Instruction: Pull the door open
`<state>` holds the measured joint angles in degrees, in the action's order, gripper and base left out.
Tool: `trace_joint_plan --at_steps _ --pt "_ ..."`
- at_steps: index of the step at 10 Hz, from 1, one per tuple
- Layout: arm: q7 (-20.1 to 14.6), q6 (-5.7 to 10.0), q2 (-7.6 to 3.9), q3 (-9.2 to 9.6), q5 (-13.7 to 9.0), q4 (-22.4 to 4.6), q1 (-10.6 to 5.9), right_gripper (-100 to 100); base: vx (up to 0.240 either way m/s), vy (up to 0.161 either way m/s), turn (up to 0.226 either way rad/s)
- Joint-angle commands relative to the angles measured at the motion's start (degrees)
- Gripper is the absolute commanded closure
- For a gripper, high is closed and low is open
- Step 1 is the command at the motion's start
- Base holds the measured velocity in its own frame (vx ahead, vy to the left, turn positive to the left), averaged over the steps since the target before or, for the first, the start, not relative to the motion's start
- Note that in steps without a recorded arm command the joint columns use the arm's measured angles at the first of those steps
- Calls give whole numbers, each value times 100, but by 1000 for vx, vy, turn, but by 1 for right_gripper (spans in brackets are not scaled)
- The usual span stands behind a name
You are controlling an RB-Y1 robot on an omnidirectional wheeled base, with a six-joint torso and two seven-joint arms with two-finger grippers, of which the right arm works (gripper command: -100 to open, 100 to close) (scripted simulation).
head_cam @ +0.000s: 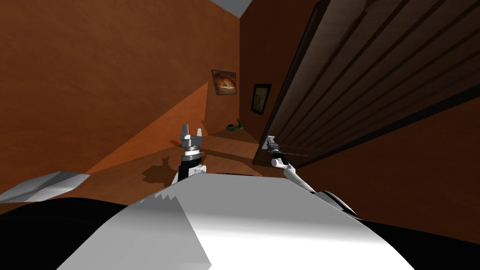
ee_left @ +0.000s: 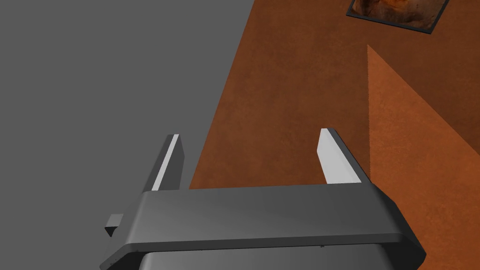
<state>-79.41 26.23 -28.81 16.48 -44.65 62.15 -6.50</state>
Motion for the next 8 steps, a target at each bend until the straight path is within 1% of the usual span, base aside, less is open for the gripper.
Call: trace_joint_plan --at_steps 1,4,5,6,7,8 --pt "-118 50 -96 127 13 73 43 100 -197 -67 86" --pt "-257 96 -228 299 30 180 101 100 -188 -81 84" --pt "-231 82 -200 273 28 139 89 100 -72 -30 30" --pt "-320 120 -283 387 45 195 134 100 -118 -53 87" --pt "-346 135 -310 417 49 213 144 100 -181 -84 80" --pt "-405 169 -373 484 58 255 167 100 -182 -73 96"
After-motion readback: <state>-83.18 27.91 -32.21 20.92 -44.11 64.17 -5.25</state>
